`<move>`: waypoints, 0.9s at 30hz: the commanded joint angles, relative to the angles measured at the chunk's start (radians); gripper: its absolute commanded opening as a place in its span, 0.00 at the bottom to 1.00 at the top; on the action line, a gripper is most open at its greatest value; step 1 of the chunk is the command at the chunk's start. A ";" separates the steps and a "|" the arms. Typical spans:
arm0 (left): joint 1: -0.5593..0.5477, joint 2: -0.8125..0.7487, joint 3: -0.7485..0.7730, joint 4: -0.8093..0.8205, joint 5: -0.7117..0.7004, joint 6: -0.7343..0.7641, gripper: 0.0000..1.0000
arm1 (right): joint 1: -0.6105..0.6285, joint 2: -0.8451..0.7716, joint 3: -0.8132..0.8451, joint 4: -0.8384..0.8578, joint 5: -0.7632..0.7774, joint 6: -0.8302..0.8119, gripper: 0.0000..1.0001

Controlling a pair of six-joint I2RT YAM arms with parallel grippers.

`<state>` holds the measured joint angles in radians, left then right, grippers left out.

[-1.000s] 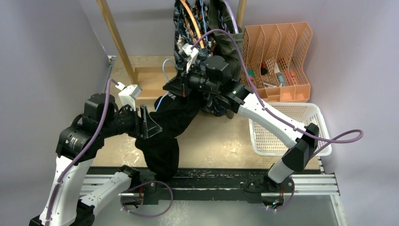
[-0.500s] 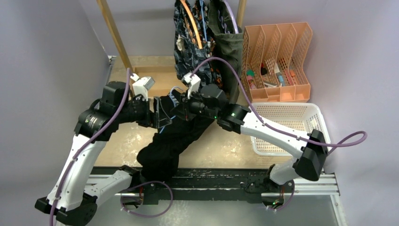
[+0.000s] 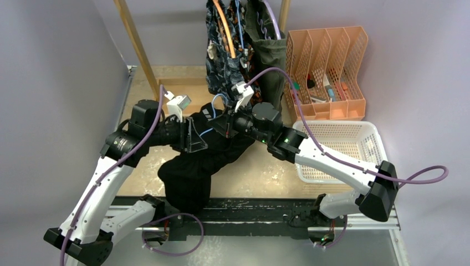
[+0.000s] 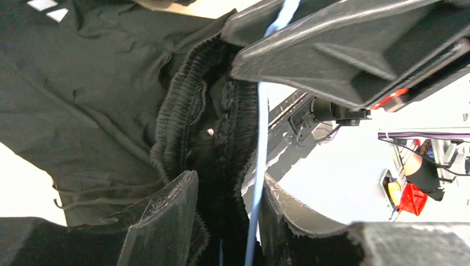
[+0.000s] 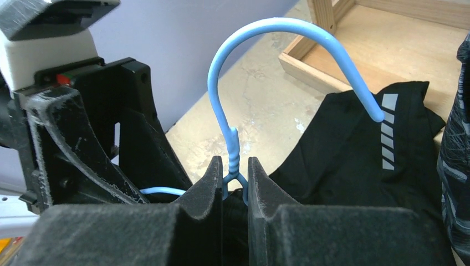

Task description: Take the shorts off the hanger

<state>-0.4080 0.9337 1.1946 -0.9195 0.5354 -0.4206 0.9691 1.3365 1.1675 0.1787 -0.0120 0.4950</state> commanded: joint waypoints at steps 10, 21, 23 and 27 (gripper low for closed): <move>-0.071 0.050 -0.058 0.188 0.004 -0.056 0.00 | 0.000 -0.064 -0.029 0.070 0.005 -0.029 0.00; -0.086 0.000 -0.117 0.169 -0.042 -0.039 0.00 | -0.001 -0.160 -0.068 0.024 -0.142 0.049 0.46; -0.086 -0.001 -0.106 0.172 -0.023 -0.037 0.00 | -0.001 -0.201 -0.081 -0.032 -0.080 0.060 0.56; -0.088 -0.001 -0.029 0.186 0.019 -0.044 0.00 | 0.000 -0.330 -0.130 -0.157 0.131 0.073 0.61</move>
<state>-0.4980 0.9409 1.0863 -0.7803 0.5201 -0.4679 0.9668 1.1355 1.0653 0.1020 -0.0551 0.5369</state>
